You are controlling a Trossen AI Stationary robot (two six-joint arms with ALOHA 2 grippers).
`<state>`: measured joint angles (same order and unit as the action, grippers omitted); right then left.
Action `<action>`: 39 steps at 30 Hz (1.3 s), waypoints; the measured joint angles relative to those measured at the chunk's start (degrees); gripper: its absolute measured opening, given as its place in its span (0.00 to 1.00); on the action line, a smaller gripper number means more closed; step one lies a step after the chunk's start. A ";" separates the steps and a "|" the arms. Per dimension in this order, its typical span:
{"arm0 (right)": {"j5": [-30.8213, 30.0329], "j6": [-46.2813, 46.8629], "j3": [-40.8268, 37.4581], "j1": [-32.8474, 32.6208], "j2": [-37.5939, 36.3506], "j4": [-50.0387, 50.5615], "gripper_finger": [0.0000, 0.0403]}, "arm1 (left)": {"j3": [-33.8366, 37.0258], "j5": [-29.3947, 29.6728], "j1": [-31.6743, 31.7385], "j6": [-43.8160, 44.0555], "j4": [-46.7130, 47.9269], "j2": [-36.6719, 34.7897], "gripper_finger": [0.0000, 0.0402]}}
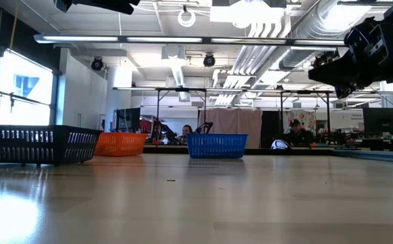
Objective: Sort crayons
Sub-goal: Return to Home Position
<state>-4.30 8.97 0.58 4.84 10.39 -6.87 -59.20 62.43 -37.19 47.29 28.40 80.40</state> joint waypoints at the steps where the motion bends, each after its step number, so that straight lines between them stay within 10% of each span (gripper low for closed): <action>1: 0.00 0.02 0.00 0.02 0.00 0.63 0.06 | 0.00 0.00 0.00 -0.07 0.03 0.00 0.26; 16: 0.18 3.75 -0.02 0.00 0.04 3.06 0.06 | 0.00 -0.88 0.03 -0.32 -0.27 0.00 0.26; 24: -10.26 21.13 -0.02 0.04 0.13 3.54 0.06 | 1.64 -9.24 0.02 -10.36 -2.43 0.02 0.26; 39: -10.10 21.86 -0.04 0.04 0.13 3.71 0.06 | 17.99 -16.85 11.39 -21.19 -28.69 -1.63 0.26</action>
<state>-14.39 30.83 0.54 4.89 10.52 -3.16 -41.21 45.58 -25.80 26.09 -0.28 78.77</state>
